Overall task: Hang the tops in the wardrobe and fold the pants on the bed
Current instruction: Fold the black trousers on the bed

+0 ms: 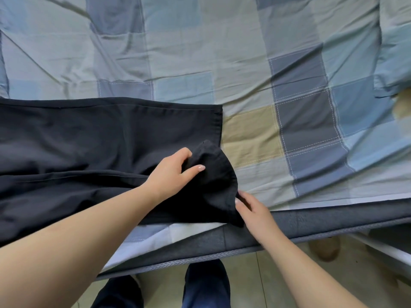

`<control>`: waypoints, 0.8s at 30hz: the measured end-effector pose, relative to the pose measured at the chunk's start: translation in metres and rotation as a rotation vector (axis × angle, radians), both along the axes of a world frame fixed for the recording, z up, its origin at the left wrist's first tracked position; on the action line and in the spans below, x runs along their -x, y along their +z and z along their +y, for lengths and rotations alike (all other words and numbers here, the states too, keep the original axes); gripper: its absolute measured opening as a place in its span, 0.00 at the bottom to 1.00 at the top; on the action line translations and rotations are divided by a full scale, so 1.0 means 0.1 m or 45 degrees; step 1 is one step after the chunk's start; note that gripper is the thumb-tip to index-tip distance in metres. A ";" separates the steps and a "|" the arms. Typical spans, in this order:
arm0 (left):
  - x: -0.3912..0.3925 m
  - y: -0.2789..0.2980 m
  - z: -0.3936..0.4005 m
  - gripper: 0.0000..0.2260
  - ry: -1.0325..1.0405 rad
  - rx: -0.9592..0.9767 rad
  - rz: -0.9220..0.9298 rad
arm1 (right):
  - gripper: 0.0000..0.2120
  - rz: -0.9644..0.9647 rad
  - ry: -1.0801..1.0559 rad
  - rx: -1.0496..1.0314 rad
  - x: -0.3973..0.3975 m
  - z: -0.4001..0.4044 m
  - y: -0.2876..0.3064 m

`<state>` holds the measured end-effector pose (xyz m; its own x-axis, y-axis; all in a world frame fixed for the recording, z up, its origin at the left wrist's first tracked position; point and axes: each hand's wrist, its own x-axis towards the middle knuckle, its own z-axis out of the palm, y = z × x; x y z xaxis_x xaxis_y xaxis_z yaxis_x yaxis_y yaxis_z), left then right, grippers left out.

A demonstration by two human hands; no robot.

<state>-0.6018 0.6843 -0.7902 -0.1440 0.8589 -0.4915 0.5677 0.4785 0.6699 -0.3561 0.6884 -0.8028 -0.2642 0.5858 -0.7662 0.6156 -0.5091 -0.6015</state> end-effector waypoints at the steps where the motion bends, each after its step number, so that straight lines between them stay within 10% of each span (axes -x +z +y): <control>1: 0.01 0.01 0.03 0.12 -0.045 0.003 0.015 | 0.16 0.050 -0.009 0.049 0.03 -0.01 -0.02; 6: 0.07 0.14 0.32 0.09 -0.159 -0.072 0.034 | 0.20 0.118 -0.286 0.161 0.23 -0.01 -0.02; 11: 0.00 0.16 0.57 0.10 -0.353 -0.032 0.118 | 0.05 -0.138 0.169 -0.159 0.10 -0.14 0.12; 24: -0.17 -0.05 0.38 0.07 0.027 0.028 0.057 | 0.05 -0.350 0.151 -0.052 -0.23 0.10 -0.02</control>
<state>-0.5852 0.7226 -0.7957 -0.1843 0.8445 -0.5029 0.5867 0.5050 0.6331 -0.3331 0.6979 -0.8048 -0.1187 0.5951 -0.7948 0.8120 -0.4025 -0.4226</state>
